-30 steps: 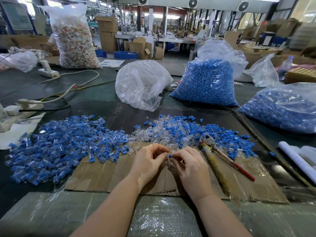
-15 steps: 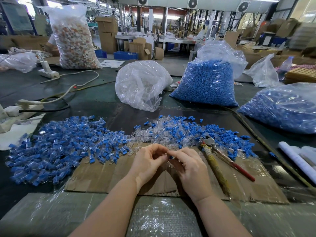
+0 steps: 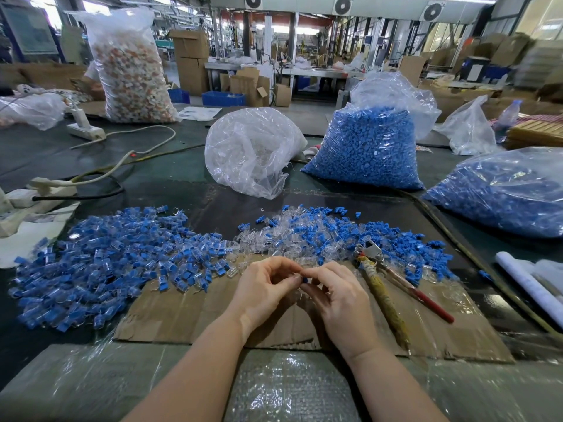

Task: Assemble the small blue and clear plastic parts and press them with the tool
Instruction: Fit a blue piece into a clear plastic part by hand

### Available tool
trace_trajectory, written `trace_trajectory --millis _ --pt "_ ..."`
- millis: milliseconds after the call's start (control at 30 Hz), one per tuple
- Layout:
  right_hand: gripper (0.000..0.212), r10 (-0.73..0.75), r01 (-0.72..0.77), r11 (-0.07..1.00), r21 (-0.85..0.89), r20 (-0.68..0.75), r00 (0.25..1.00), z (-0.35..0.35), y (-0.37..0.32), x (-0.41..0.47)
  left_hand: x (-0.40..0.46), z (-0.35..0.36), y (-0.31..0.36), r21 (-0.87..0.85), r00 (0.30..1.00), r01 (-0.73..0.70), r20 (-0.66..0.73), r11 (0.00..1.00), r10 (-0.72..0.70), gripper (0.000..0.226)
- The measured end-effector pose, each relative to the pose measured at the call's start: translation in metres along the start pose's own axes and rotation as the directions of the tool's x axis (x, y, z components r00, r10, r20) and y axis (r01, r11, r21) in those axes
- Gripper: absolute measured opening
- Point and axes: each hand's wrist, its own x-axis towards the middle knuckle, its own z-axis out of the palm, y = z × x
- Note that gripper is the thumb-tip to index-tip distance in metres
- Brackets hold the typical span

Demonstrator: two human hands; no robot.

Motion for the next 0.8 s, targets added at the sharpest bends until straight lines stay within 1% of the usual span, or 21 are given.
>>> trace_trajectory --millis 200,367,567,600,667,700,800 --pt "0.01 0.035 -0.035 0.999 0.018 0.03 0.999 0.0001 0.0024 -0.0006 -0.0002 -0.0007 0.0002 0.014 1.0 0.005 0.018 1.0 -0.005 0.015" --pt "0.012 0.016 -0.017 0.998 0.056 0.024 1.0 -0.0005 -0.0002 0.0006 -0.0009 -0.0016 0.0015 -0.011 0.999 0.014 0.03 1.0 -0.014 0.017" --pt "0.031 0.041 -0.045 0.995 0.086 0.053 0.998 -0.0036 -0.0037 0.0007 -0.0007 -0.0015 0.0025 -0.012 1.0 0.007 0.029 1.0 -0.007 0.011" --pt "0.027 0.042 -0.046 0.996 0.078 0.052 0.998 -0.0036 -0.0034 0.0005 -0.001 -0.0017 0.0025 -0.011 0.999 0.009 0.032 1.0 -0.008 0.011" --pt "0.01 0.038 -0.039 0.998 0.046 0.038 0.999 -0.0023 -0.0021 -0.0002 -0.0015 -0.0019 0.0025 -0.017 0.999 0.013 0.029 1.0 -0.013 0.011" --pt "0.006 0.038 -0.039 0.999 0.03 0.03 0.999 -0.0015 -0.0011 -0.0007 -0.0015 -0.002 0.0024 -0.022 1.0 0.016 0.022 1.0 -0.015 0.011" --pt "0.006 0.05 -0.05 0.999 0.02 0.018 0.999 -0.0009 -0.0001 -0.0011 -0.0014 -0.0017 0.0019 -0.024 1.0 0.015 0.007 1.0 -0.015 0.014"
